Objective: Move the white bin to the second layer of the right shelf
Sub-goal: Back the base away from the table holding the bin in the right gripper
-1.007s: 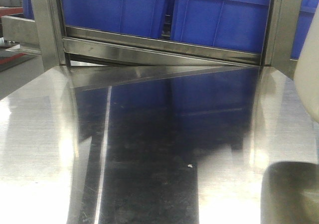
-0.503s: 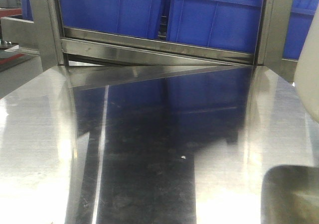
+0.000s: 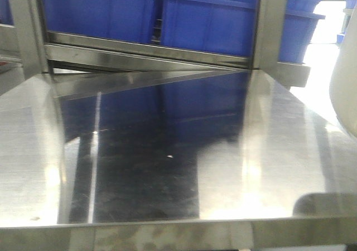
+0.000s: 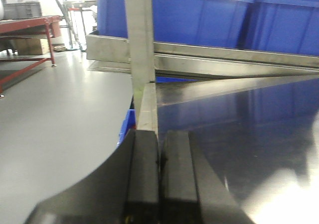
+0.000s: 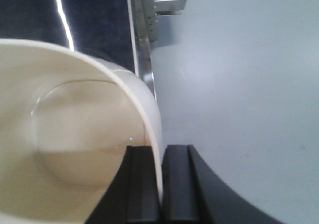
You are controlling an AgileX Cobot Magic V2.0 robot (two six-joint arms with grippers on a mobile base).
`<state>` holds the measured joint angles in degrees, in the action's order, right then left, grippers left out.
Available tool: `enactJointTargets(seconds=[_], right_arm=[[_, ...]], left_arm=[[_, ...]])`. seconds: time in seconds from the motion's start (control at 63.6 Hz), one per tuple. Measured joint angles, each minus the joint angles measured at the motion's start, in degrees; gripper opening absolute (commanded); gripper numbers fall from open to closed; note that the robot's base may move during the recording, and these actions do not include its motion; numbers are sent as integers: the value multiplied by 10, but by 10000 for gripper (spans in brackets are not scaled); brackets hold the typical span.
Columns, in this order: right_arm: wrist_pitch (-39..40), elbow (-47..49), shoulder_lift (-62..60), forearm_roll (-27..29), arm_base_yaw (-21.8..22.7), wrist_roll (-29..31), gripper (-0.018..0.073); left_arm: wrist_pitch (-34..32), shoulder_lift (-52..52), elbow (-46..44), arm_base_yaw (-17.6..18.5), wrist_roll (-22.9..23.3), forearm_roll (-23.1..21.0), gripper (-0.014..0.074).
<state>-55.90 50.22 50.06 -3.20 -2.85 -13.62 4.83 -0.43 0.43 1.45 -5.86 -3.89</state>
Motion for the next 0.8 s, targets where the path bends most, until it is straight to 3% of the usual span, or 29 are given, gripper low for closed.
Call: enactJointTargets(seconds=[0.802], right_arm=[[0, 0, 0, 0, 0, 0, 52]], left_arm=[[0, 0, 0, 0, 0, 0, 85]])
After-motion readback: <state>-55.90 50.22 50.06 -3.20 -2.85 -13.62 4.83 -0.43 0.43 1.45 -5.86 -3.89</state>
